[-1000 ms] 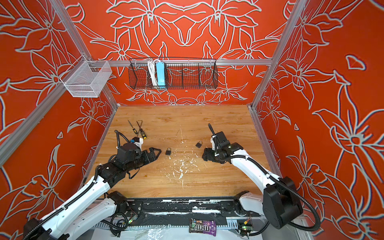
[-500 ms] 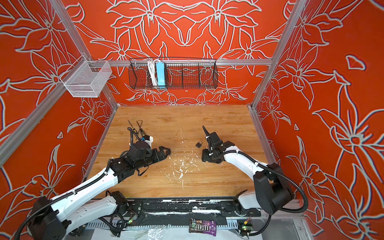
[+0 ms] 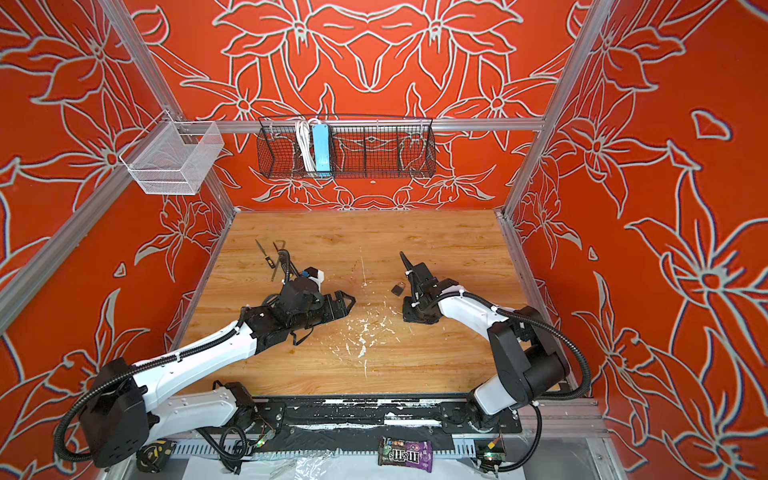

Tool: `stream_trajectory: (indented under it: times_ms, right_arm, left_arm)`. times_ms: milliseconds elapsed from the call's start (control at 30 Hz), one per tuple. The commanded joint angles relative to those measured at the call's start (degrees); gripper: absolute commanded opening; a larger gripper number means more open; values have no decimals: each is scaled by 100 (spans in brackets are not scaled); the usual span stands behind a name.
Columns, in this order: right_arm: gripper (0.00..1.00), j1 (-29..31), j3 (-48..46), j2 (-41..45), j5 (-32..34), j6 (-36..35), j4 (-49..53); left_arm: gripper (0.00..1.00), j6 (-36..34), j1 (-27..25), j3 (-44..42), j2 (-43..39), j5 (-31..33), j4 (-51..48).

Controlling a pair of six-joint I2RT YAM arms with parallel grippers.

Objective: Unlock with the key
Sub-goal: 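Lower the right gripper onto the silver key and close on it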

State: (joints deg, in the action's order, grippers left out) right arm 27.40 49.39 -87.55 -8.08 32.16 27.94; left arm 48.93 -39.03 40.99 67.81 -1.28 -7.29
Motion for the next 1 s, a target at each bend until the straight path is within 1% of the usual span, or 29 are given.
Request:
stream_trajectory:
  times_ms: [0,233,533,833,967]
  right_arm:
    - [42,45,237,-183,235,27,-30]
    - [35,55,345,-448,236,18,-60]
    - [30,68,352,-587,352,9,8]
    - [27,132,431,-780,421,1,79]
    - [23,167,413,-830,500,-8,79]
  left_arm:
    - [97,23,-70,202,145,67,135]
    - [97,12,-96,302,351,50,109]
    - [98,-24,-94,357,431,75,11]
    - [97,-66,-96,436,483,75,-89]
    - [97,-67,-96,435,524,58,-83]
